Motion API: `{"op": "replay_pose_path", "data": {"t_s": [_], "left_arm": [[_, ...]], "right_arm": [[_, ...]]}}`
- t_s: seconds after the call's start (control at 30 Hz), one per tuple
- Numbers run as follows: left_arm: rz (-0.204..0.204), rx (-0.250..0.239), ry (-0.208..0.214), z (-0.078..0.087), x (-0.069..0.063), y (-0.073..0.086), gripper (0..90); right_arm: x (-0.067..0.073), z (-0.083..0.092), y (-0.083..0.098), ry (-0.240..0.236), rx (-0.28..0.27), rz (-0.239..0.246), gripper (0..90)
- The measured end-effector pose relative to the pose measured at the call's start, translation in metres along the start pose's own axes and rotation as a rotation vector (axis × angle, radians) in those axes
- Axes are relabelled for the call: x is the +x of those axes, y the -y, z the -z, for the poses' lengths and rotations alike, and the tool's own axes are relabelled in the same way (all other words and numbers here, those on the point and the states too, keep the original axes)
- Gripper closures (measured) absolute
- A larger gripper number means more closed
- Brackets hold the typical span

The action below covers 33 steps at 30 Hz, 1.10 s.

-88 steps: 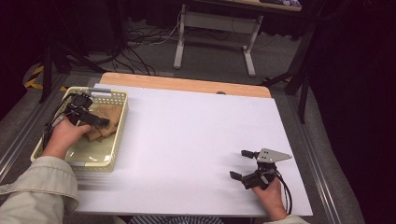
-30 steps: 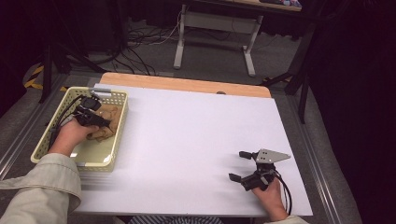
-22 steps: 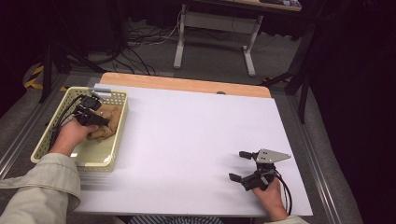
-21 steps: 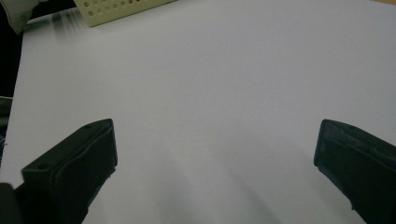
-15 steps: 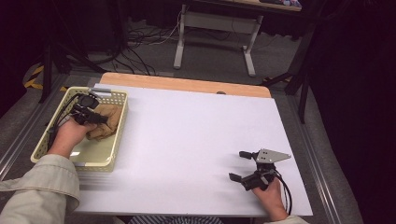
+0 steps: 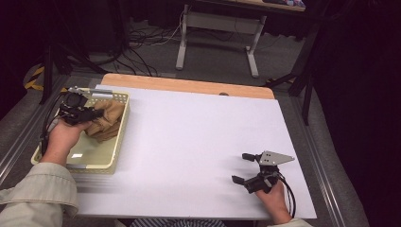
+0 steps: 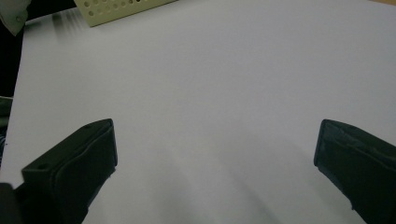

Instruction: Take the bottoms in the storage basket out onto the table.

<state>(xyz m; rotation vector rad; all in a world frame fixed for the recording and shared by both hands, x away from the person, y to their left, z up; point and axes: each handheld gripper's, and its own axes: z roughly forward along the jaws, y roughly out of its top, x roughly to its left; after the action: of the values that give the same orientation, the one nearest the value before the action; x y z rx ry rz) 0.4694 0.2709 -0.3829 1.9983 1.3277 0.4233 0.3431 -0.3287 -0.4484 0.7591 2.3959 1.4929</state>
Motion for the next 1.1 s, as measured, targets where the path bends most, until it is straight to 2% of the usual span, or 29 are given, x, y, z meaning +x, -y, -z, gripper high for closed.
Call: {"op": "replay_pose_path", "data": {"t_s": [0.1,0.27,0.33,0.37,0.4,0.47,0.5,0.67,0.87,1.1], "left_arm": [[0.030,-0.076,0.014,0.010,0.000,0.002,72.9],[0.042,-0.153,0.022,0.021,0.001,0.004,72.9],[0.046,-0.192,0.037,0.026,0.001,0.006,72.9],[0.055,-0.232,0.051,0.030,0.002,0.008,72.9],[0.055,-0.232,0.051,0.030,0.002,0.008,72.8],[0.062,-0.292,0.074,0.037,0.002,0.010,72.8],[0.062,-0.292,0.074,0.037,0.002,0.010,72.8],[0.066,-0.369,0.105,0.047,0.000,0.011,72.8],[0.047,-0.444,0.127,0.059,-0.005,0.010,72.8],[0.042,-0.487,0.139,0.070,-0.008,0.008,72.8]], "right_arm": [[0.000,0.000,0.000,0.000,-0.001,-0.001,0.0],[0.000,0.000,0.000,0.000,-0.001,-0.002,0.0],[0.000,0.000,0.000,0.000,-0.001,-0.001,0.0],[0.000,0.000,0.000,0.000,-0.001,-0.002,0.0],[0.000,0.000,0.000,0.000,-0.001,-0.002,0.0],[0.000,0.000,0.000,-0.001,-0.001,-0.001,0.0],[0.000,0.000,0.000,-0.001,-0.001,-0.001,0.0],[0.000,0.000,0.000,-0.002,-0.001,-0.001,0.0],[0.000,0.000,0.000,-0.003,-0.001,0.000,0.0],[0.000,0.000,0.000,-0.004,-0.001,0.001,0.0]]}}
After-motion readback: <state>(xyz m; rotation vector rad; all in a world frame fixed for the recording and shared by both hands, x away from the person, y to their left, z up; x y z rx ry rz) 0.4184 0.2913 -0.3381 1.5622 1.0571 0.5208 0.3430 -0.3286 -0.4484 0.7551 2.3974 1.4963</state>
